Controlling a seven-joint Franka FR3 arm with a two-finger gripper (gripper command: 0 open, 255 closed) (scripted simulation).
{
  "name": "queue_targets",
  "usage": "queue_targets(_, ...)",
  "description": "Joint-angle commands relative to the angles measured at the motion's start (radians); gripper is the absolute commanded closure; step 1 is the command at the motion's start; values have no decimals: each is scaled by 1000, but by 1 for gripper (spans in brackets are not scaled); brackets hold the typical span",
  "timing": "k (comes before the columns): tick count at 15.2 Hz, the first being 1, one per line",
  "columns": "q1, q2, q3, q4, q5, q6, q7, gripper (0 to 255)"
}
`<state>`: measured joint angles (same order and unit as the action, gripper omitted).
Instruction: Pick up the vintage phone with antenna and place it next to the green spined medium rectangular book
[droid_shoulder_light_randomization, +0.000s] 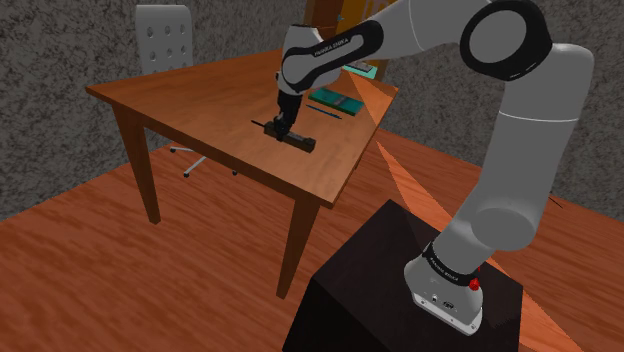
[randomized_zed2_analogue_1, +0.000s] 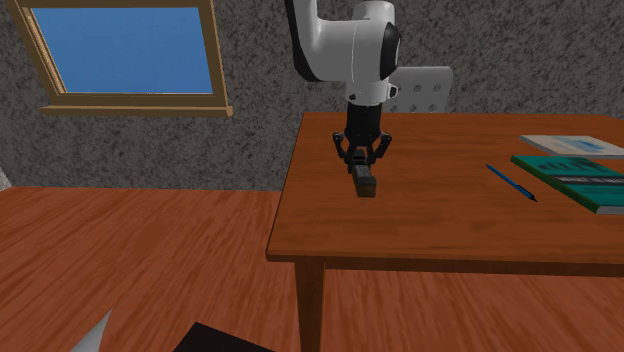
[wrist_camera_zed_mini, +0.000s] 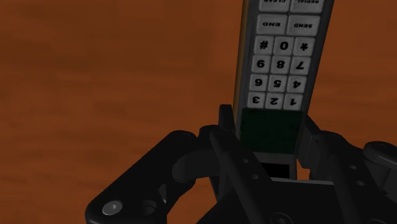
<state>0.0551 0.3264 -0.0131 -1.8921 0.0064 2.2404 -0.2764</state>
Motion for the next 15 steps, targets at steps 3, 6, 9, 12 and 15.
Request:
queue_targets(3,0,-23,0,21,0,-44,0,255)
queue_targets(6,0,-41,0,38,-1,-79,0,255)
queue_targets(9,0,-57,-1,57,-1,-114,1,255)
queue_targets(12,0,-72,-1,78,-1,-150,1,255)
queue_targets(15,0,-85,-1,101,-2,-186,1,255)
